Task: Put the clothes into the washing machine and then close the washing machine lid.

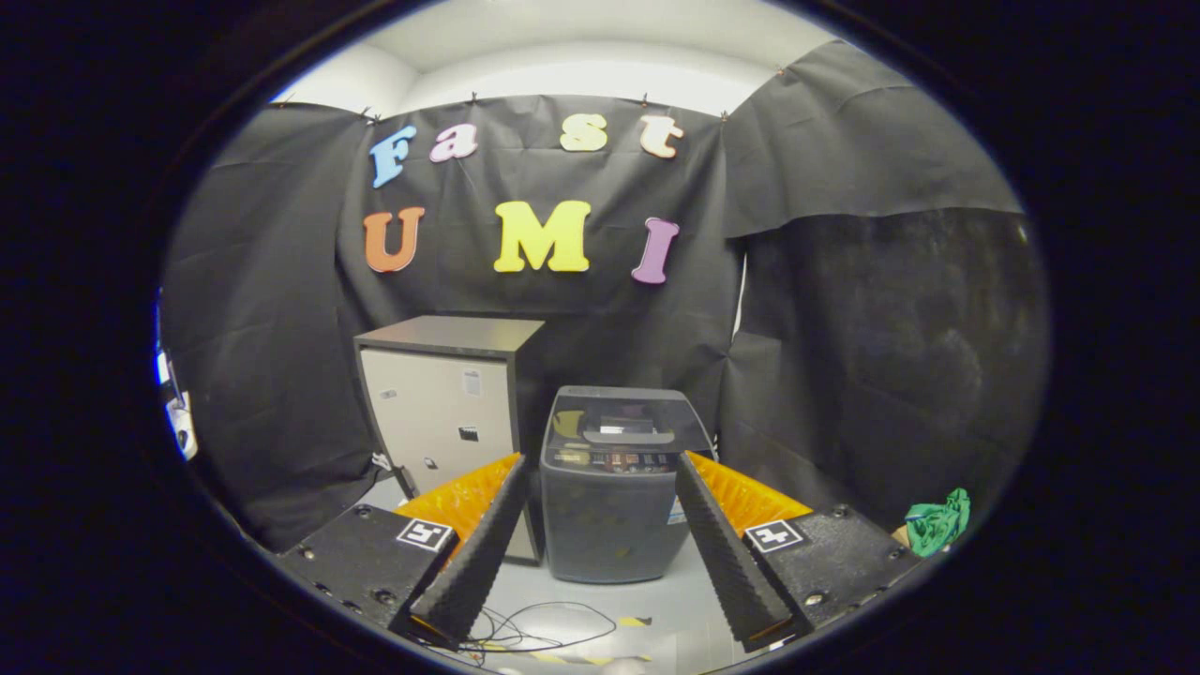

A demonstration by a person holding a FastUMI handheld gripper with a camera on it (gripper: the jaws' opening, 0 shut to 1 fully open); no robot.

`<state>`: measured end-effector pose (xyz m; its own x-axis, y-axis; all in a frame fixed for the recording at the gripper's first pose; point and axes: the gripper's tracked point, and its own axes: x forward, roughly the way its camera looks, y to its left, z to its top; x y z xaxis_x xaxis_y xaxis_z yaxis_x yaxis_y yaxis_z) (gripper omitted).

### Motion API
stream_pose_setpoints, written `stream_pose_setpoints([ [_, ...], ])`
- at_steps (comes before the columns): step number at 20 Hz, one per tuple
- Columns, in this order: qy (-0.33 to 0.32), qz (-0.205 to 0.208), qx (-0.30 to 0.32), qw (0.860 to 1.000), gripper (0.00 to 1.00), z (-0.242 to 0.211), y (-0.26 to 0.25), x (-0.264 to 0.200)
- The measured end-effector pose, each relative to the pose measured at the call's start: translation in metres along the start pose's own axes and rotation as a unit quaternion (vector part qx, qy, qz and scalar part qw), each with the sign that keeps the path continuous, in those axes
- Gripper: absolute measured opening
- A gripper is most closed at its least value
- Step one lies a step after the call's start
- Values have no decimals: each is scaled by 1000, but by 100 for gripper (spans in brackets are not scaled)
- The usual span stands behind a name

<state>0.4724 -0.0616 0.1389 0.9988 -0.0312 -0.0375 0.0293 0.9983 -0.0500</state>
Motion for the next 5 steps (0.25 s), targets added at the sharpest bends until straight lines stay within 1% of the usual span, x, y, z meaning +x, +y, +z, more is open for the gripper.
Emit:
stream_pose_setpoints([
  [5,-11,3,11,1000,98,6,3,-5],
])
